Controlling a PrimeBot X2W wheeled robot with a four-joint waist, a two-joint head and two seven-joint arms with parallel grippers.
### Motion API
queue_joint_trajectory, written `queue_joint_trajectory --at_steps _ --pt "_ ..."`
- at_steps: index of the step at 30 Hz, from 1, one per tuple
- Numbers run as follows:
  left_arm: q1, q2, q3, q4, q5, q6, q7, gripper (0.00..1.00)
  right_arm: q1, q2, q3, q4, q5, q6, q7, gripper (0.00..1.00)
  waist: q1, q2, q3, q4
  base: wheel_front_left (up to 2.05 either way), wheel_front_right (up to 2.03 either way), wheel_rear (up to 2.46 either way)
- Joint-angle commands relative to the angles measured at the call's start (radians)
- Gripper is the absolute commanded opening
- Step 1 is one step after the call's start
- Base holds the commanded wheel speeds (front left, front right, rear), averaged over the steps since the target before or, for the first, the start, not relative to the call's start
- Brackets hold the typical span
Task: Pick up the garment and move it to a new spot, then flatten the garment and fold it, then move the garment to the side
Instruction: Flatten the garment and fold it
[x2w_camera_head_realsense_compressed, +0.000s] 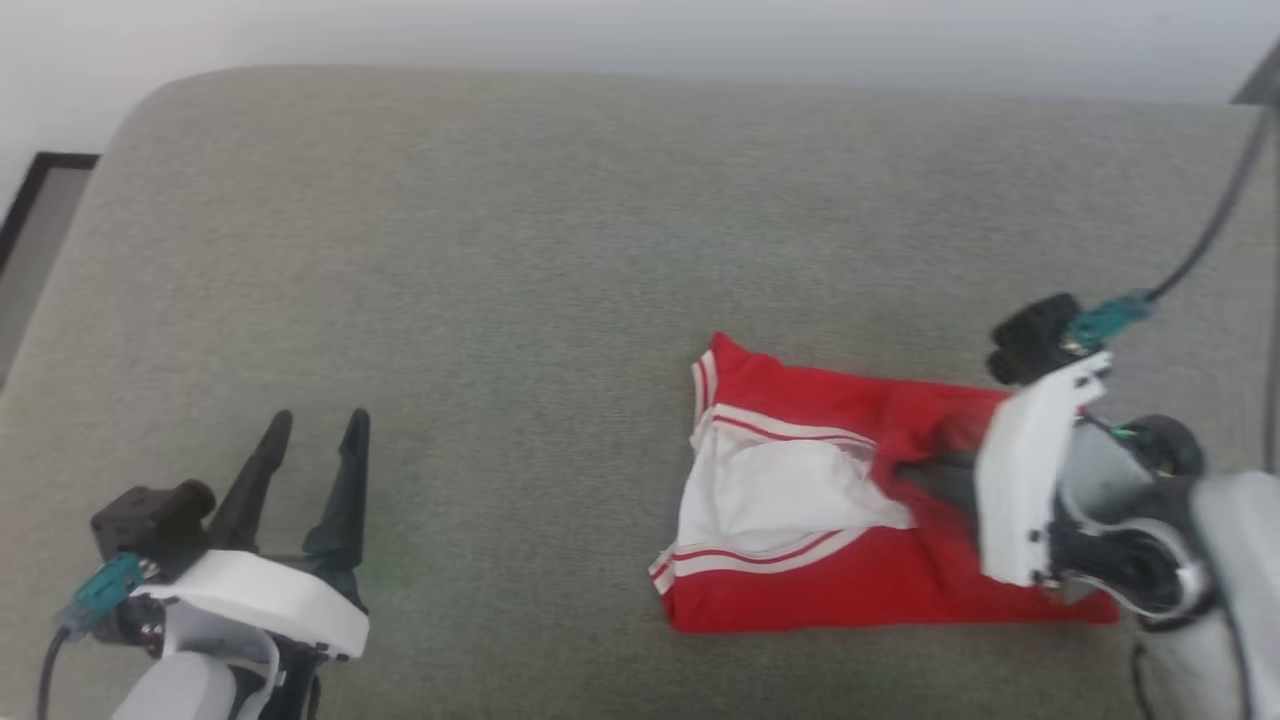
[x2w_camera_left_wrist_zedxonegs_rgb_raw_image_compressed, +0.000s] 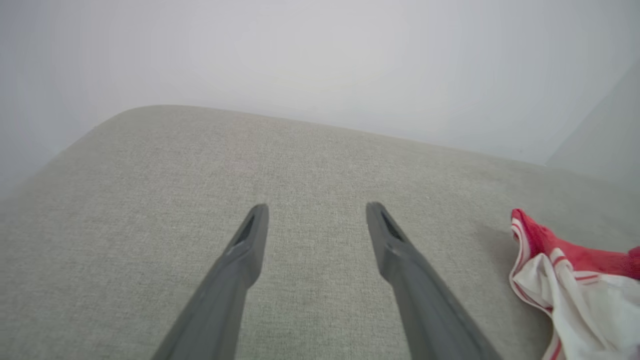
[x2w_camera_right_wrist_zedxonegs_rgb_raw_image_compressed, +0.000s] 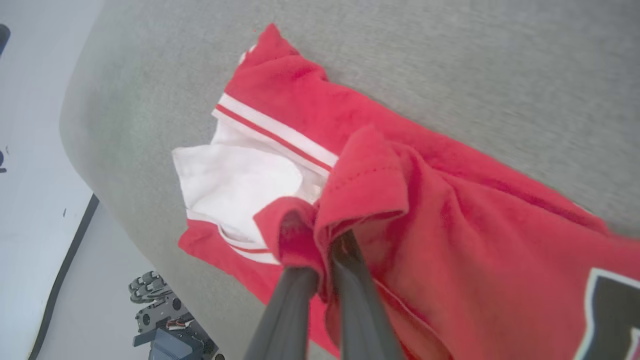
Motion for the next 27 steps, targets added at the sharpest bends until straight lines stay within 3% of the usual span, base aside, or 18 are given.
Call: queue_joint_trajectory --at_steps 1,13,15,16,17,21,27 --pt "-0.015 -0.005 -0.007 0.004 0.007 -0.006 0.004 1.0 -0.018 0.014 0.021 0.015 -0.007 0.0 -0.01 0.0 0.0 0.0 -0.004 0.024 0.0 0.0 0.0" --pt "-0.06 -0.034 -0.044 0.046 0.009 -0.03 0.007 1.0 -0.133 0.099 0.174 0.202 -0.021 0.0 -0.11 0.0 0.0 0.0 -0.019 0.095 0.0 0.0 0.0" --pt "-0.061 -0.037 -0.041 0.051 0.006 -0.033 0.006 1.0 -0.151 0.104 0.193 0.22 -0.014 0.0 -0.133 0.16 0.0 0.0 -0.021 0.094 0.0 0.0 0.0" --pt "-0.06 -0.037 -0.039 0.053 0.006 -0.033 0.004 1.0 -0.157 0.109 0.199 0.231 -0.011 0.0 -0.143 0.31 0.0 0.0 -0.023 0.091 0.0 0.0 0.0" --pt "-0.059 -0.038 -0.039 0.056 0.006 -0.034 0.003 1.0 -0.166 0.111 0.21 0.235 -0.01 0.0 -0.153 1.0 0.0 0.0 -0.024 0.089 0.0 0.0 0.0" --pt "-0.045 -0.029 -0.023 0.066 0.001 -0.029 -0.003 1.0 -0.188 0.082 0.212 0.21 0.041 0.0 -0.198 1.0 0.0 0.0 -0.047 0.044 0.0 0.0 0.0" --pt "-0.017 -0.006 0.002 0.053 -0.001 -0.019 -0.009 1.0 -0.154 0.005 0.118 0.136 0.045 0.0 -0.254 1.0 0.0 0.0 -0.069 -0.02 0.0 0.0 0.0"
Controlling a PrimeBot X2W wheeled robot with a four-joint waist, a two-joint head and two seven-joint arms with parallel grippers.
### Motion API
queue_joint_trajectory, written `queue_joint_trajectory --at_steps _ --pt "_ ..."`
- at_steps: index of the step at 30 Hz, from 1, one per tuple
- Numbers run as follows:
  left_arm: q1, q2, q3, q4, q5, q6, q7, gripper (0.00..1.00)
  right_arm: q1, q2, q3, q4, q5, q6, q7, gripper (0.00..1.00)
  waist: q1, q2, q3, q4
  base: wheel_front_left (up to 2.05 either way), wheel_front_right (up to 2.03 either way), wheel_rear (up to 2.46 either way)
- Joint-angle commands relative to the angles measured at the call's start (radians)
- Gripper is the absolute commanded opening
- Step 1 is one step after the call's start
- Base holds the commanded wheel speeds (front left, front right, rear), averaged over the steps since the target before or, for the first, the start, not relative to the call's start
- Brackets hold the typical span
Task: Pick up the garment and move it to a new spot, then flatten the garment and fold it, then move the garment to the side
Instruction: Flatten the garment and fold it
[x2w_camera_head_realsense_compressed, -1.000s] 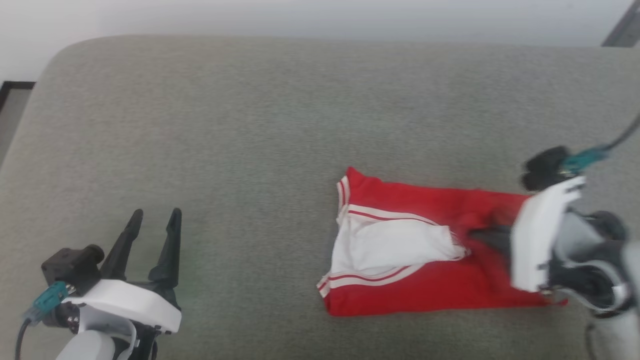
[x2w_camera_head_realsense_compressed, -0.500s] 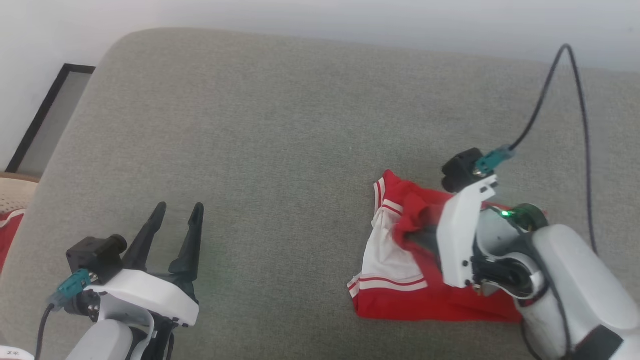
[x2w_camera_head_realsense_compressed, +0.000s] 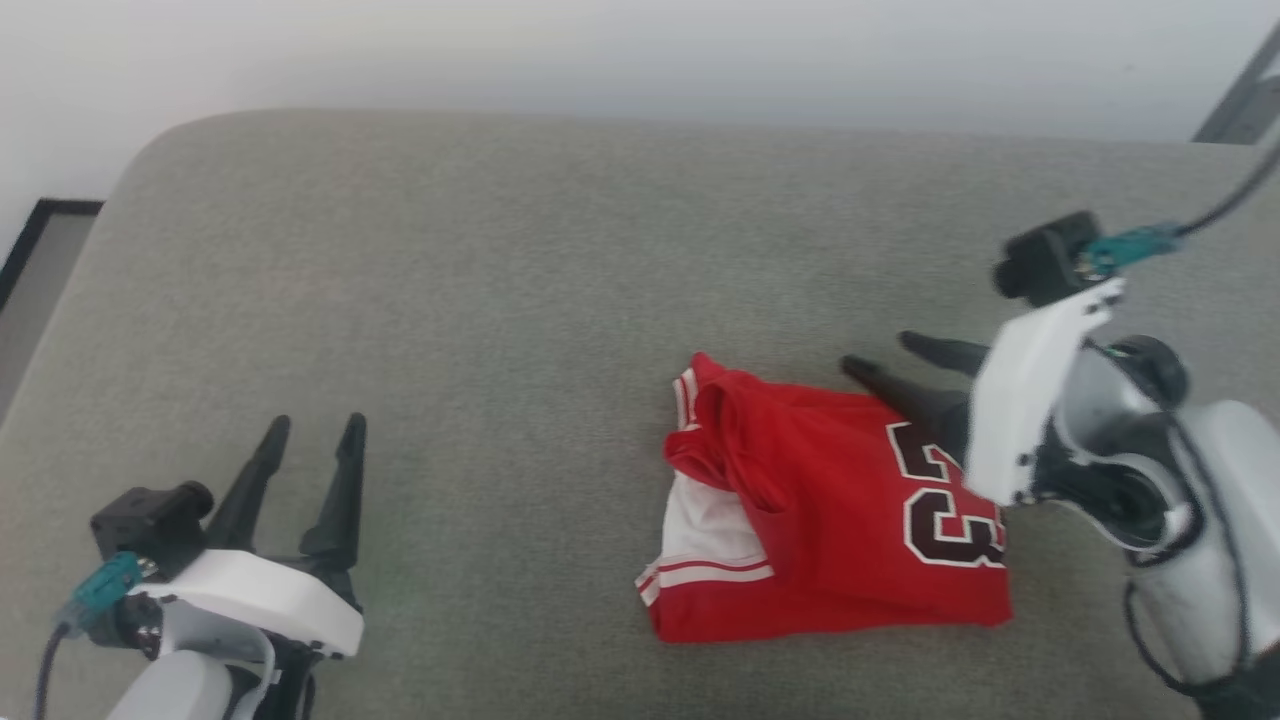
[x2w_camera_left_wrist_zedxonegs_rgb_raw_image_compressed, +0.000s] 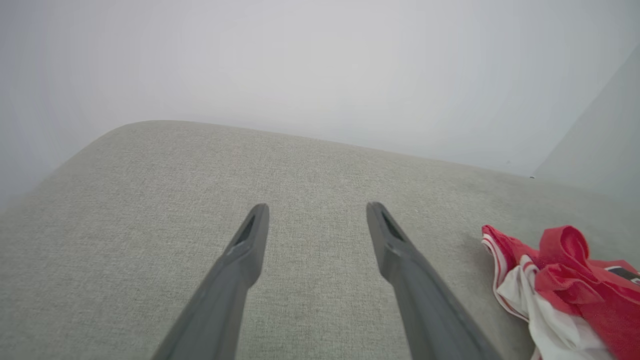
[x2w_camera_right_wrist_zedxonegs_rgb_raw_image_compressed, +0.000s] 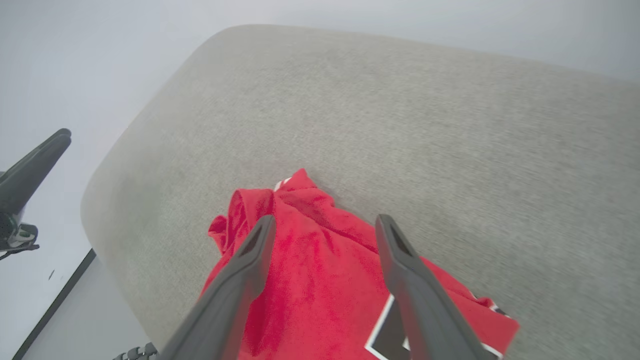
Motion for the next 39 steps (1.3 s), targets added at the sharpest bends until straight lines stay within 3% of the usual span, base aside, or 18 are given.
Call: queue_joint_trajectory --at_steps 1,10,17,18,25,29,39 --pt "0.013 0.011 0.012 -0.006 -0.004 0.006 -0.007 1.0 0.027 -0.014 -0.025 -0.011 0.001 0.0 -0.02 1.0 0.0 0.0 -0.013 -0.029 0.0 0.0 0.0" --pt "0.062 0.039 0.039 -0.016 -0.005 0.018 -0.01 1.0 0.121 -0.093 -0.152 -0.03 -0.02 0.0 -0.21 1.0 0.0 0.0 -0.04 -0.1 0.0 0.0 0.0" --pt "0.111 0.054 0.073 -0.018 -0.011 0.016 -0.013 1.0 0.215 -0.15 -0.195 0.024 -0.072 0.0 -0.483 1.0 0.0 0.0 -0.068 -0.147 0.0 0.0 0.0" --pt "0.124 0.055 0.082 -0.018 -0.009 0.01 -0.015 1.0 0.238 -0.169 -0.188 0.051 -0.093 0.0 -0.56 1.0 0.0 0.0 -0.076 -0.157 0.0 0.0 0.0" --pt "0.172 0.04 0.137 -0.024 0.014 -0.008 -0.018 1.0 0.3 -0.184 -0.172 0.14 -0.139 0.0 -0.777 1.0 0.0 0.0 -0.11 -0.175 0.0 0.0 0.0" --pt "0.203 0.016 0.192 -0.029 0.049 -0.023 -0.017 1.0 0.338 -0.173 -0.198 0.17 -0.155 0.0 -0.853 1.0 0.0 0.0 -0.124 -0.179 0.0 0.0 0.0" --pt "0.268 -0.039 0.31 -0.03 0.115 -0.079 -0.017 1.0 0.388 -0.14 -0.223 0.197 -0.163 0.0 -0.9 1.0 0.0 0.0 -0.136 -0.182 0.0 0.0 0.0"
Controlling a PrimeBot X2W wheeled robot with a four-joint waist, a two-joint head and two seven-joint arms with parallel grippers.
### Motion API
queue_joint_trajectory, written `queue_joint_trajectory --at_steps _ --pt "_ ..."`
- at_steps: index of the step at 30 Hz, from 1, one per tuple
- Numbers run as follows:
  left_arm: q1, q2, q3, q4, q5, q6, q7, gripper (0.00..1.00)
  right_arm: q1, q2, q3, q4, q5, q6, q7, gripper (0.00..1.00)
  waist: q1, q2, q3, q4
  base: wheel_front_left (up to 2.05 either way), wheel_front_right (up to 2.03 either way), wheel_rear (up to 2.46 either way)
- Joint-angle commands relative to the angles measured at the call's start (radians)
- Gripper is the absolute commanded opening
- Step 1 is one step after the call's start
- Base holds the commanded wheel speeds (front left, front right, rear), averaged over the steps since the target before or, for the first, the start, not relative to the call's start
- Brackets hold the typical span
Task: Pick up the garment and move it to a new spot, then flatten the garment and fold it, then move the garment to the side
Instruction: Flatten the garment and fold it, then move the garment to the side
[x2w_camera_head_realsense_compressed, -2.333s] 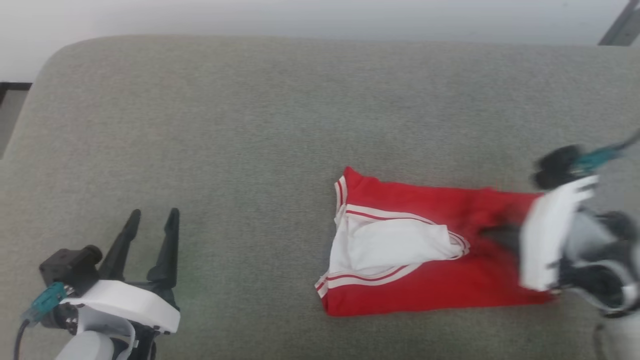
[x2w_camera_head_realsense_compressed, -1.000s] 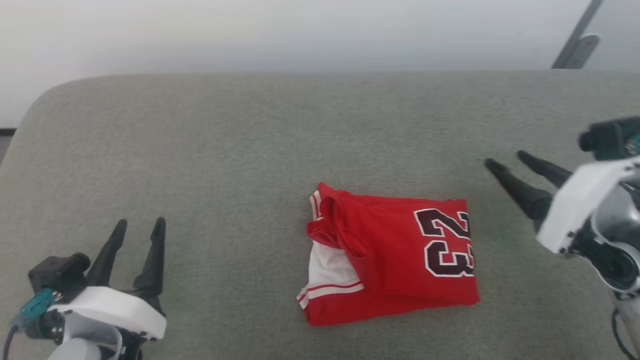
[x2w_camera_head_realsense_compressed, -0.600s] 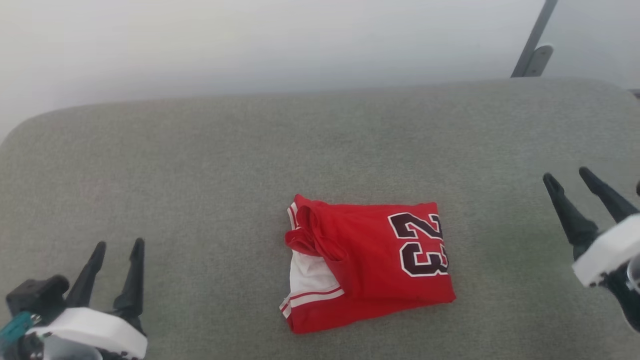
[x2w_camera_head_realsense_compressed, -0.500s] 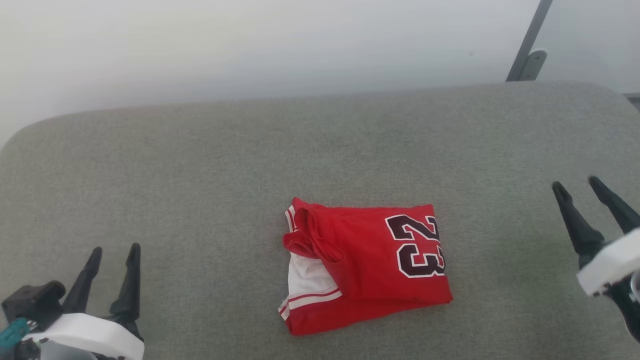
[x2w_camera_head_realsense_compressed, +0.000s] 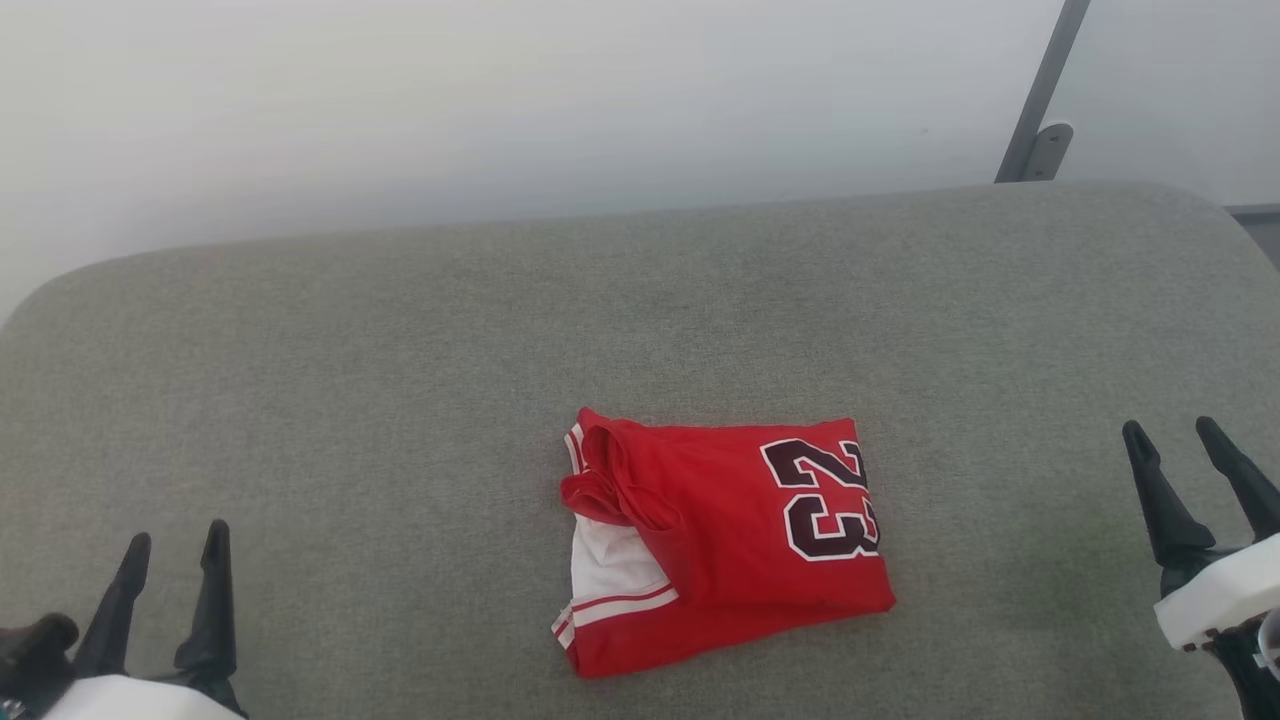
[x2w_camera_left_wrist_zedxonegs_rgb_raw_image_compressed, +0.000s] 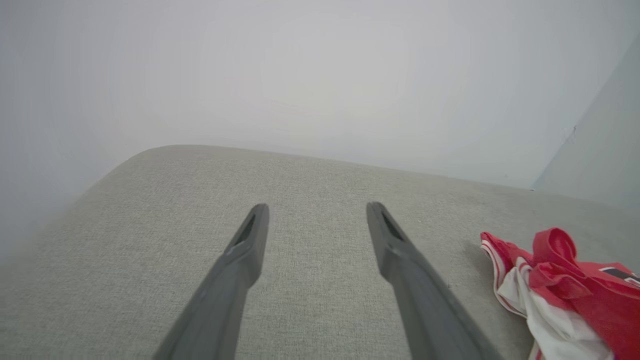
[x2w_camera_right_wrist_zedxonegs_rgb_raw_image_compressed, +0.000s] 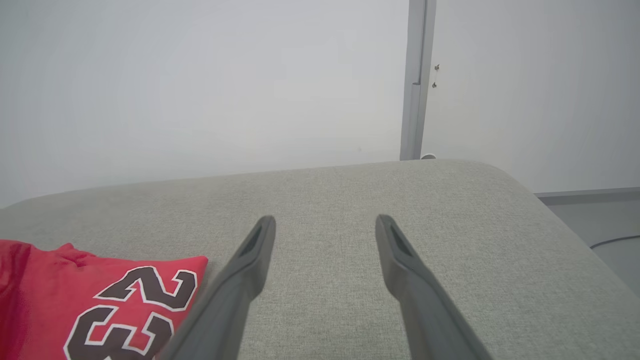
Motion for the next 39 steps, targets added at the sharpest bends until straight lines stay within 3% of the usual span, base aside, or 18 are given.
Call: queue_joint_trajectory --at_steps 1,14,20,28,39 --pt "0.008 -0.004 0.012 0.0 0.014 -0.009 -0.005 1.0 0.009 0.002 -0.005 0.0 -0.002 0.0 -0.007 1.0 0.0 -0.0001 0.0 0.001 0.0 0.0 0.0" --pt "-0.01 -0.041 0.046 0.022 0.066 -0.059 -0.004 1.0 0.02 0.016 -0.013 -0.01 -0.008 0.0 0.026 1.0 0.0 -0.0001 0.0 0.02 0.0 0.0 0.0" --pt "-0.024 -0.053 0.05 0.031 0.076 -0.074 -0.004 1.0 -0.006 0.015 0.05 -0.032 0.019 0.0 0.093 1.0 0.0 -0.0001 0.014 0.062 0.0 0.0 0.0" --pt "-0.046 -0.07 0.044 0.048 0.092 -0.095 -0.005 1.0 -0.052 -0.02 0.158 -0.067 0.114 0.0 0.282 1.0 0.0 -0.0001 0.041 0.144 0.0 0.0 0.0" --pt "-0.102 -0.118 0.022 0.065 0.124 -0.118 -0.005 1.0 -0.114 -0.102 0.228 -0.055 0.201 0.0 0.644 1.0 0.0 -0.0001 0.123 0.251 0.0 0.0 0.0"
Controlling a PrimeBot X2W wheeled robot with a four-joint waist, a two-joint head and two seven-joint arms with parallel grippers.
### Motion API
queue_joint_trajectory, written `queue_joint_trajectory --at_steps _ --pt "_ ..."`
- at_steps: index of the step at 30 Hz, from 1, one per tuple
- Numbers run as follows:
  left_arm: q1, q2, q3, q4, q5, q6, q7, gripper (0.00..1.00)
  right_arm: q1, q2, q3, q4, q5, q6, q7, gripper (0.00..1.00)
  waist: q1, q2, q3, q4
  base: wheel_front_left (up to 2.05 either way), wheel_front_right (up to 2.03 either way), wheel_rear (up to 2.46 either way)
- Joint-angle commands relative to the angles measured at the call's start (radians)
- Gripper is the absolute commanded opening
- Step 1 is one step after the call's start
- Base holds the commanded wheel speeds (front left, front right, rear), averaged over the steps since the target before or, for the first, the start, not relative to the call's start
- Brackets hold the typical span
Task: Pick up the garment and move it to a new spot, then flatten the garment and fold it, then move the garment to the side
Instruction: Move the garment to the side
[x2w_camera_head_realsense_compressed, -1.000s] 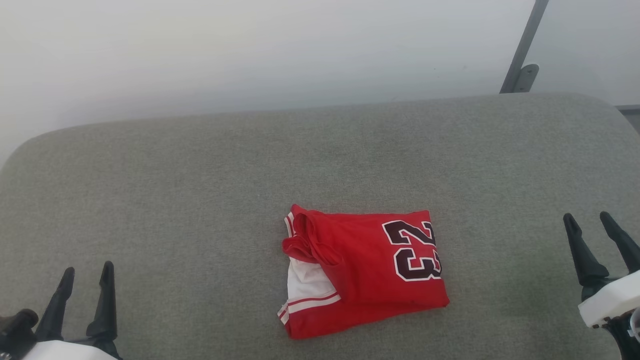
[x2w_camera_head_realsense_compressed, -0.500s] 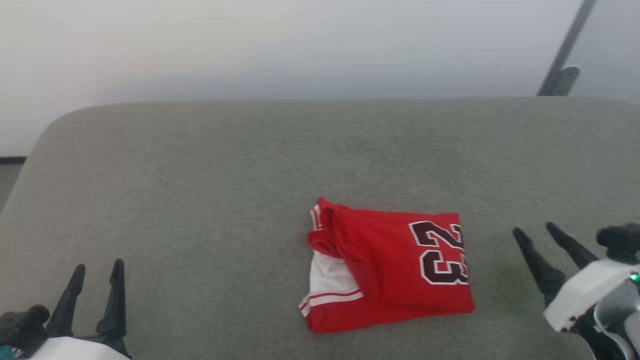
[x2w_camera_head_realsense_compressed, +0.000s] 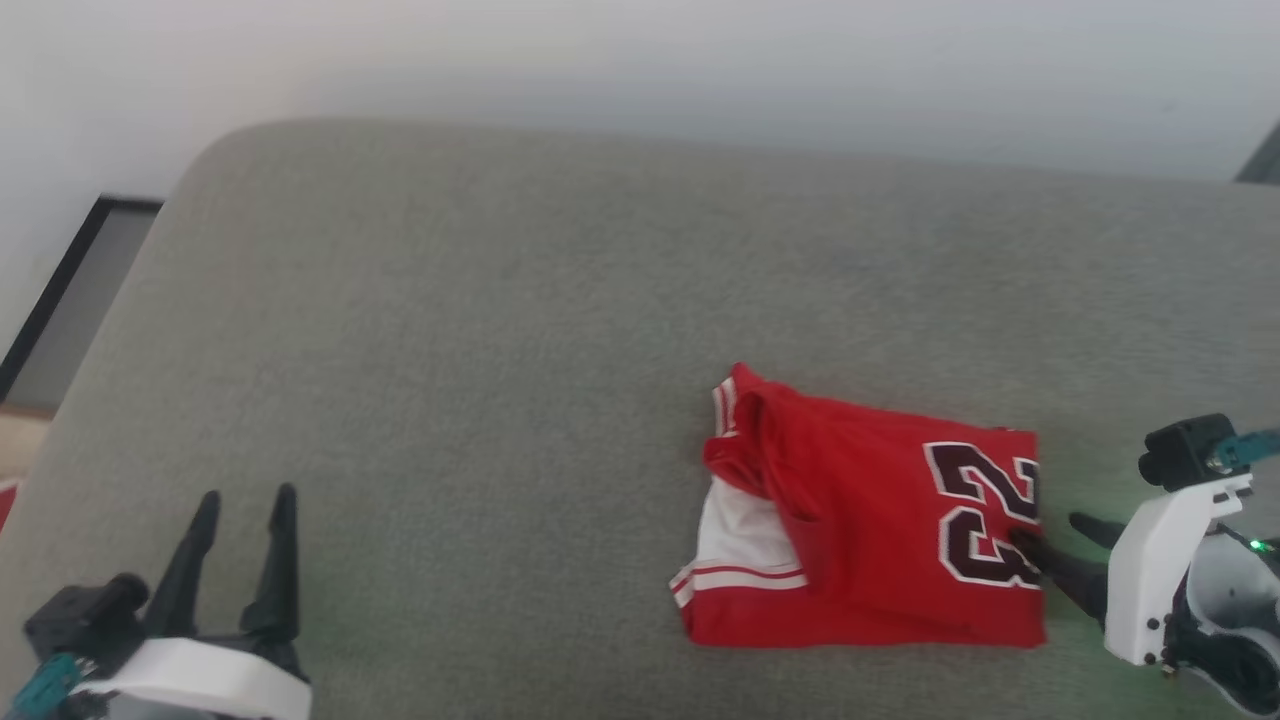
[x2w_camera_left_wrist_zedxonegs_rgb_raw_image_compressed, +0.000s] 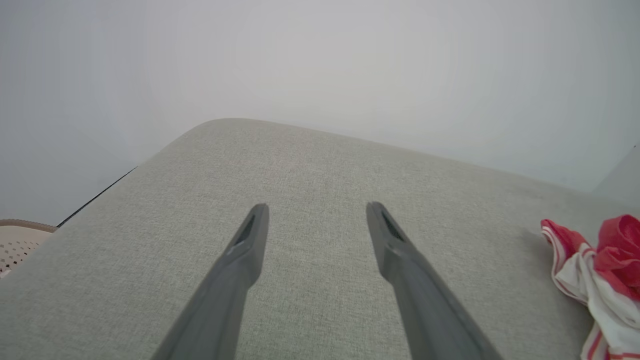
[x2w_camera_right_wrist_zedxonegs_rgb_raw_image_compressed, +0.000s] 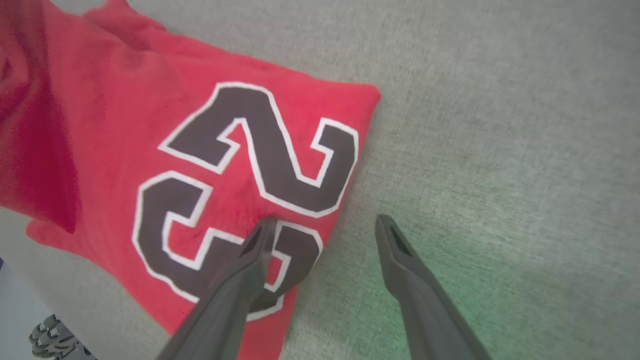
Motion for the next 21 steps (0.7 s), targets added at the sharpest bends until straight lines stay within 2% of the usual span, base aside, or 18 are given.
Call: queue_joint_trajectory --at_steps 1,6,11,13,14,21 --pt "-0.022 -0.012 -0.004 0.003 0.017 -0.007 -0.004 1.0 -0.019 -0.005 0.001 0.01 0.005 0.0 0.05 1.0 0.0 0.0 0.036 0.032 0.0 0.0 0.0" --pt "-0.05 -0.044 -0.014 0.015 0.031 -0.016 -0.004 1.0 -0.036 0.027 0.016 0.068 -0.009 0.0 0.213 1.0 0.0 0.0 0.082 0.061 0.0 0.0 0.0" --pt "-0.076 -0.07 -0.011 0.026 0.052 -0.021 -0.004 1.0 -0.055 0.086 0.013 0.113 -0.028 -0.001 0.31 1.0 0.0 0.0 0.111 0.075 0.0 0.0 0.0" --pt "-0.082 -0.075 -0.006 0.03 0.056 -0.023 -0.004 1.0 -0.056 0.096 0.014 0.111 -0.037 -0.001 0.337 0.27 0.0 0.0 0.115 0.077 0.0 0.0 0.0" --pt "-0.082 -0.077 -0.004 0.032 0.059 -0.024 -0.004 1.0 -0.055 0.1 0.009 0.107 -0.034 -0.001 0.346 0.0 0.0 0.0 0.117 0.076 0.0 0.0 0.0" --pt "-0.094 -0.083 0.004 0.036 0.074 -0.026 -0.004 1.0 -0.059 0.083 -0.044 0.057 -0.044 -0.001 0.379 0.0 0.0 0.0 0.115 0.059 0.0 0.0 0.0"
